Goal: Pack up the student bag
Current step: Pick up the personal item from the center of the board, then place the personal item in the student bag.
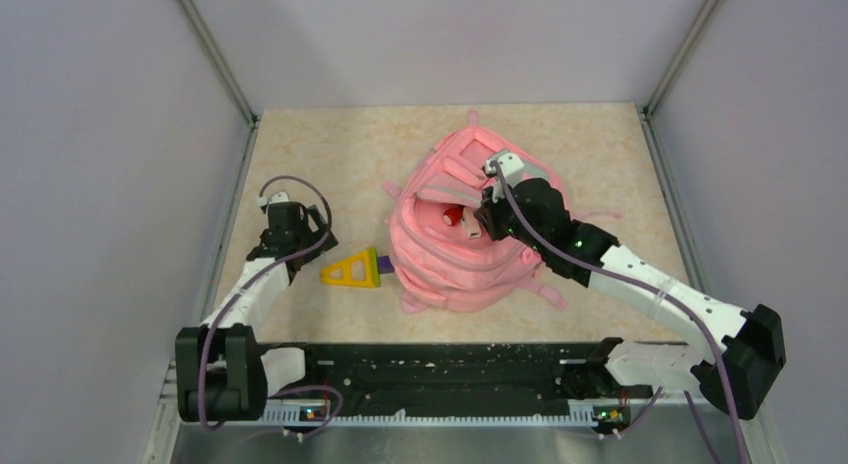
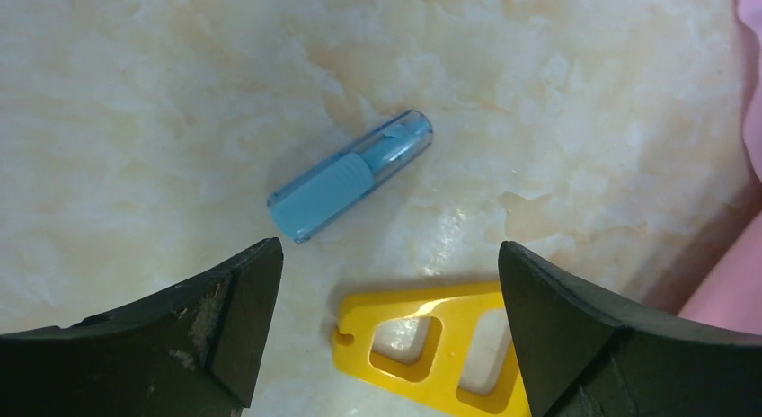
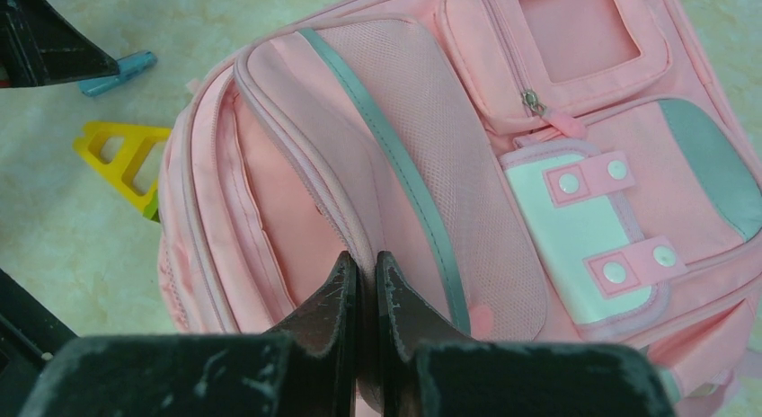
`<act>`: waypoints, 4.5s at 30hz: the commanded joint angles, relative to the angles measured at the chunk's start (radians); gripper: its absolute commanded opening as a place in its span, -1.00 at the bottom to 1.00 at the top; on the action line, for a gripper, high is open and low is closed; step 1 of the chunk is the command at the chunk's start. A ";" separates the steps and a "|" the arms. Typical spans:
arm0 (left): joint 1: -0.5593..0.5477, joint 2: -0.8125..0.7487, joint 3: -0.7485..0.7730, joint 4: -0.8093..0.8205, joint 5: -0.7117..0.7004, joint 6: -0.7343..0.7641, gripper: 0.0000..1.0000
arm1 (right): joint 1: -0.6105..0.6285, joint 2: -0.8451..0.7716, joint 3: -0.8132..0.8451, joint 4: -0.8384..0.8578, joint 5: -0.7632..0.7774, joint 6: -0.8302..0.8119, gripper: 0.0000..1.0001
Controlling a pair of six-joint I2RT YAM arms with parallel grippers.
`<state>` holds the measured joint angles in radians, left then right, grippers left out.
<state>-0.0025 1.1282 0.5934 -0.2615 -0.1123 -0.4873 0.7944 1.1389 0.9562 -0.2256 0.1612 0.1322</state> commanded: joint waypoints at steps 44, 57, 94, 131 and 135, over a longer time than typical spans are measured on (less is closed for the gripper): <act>0.079 0.369 0.074 -0.021 0.133 -0.104 0.11 | 0.004 -0.076 0.009 0.131 0.016 0.003 -1.00; -0.032 0.472 0.172 -0.120 -0.006 -0.120 -0.20 | 0.004 -0.089 0.002 0.134 0.003 0.008 -1.00; -0.438 -0.148 0.264 -0.220 0.070 -0.141 -0.75 | 0.004 -0.118 0.011 0.122 0.014 0.008 -1.00; -0.731 0.285 0.359 0.410 -0.143 -0.180 -0.21 | 0.006 -0.117 -0.009 0.099 -0.030 0.045 -1.00; -0.731 0.221 0.340 0.359 -0.121 -0.148 0.29 | 0.005 -0.114 -0.013 0.098 -0.021 0.043 -1.00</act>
<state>-0.7425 1.4281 0.9428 0.0452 -0.1890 -0.6754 0.7952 1.0691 0.9100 -0.2256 0.1600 0.1589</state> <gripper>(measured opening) 0.571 0.042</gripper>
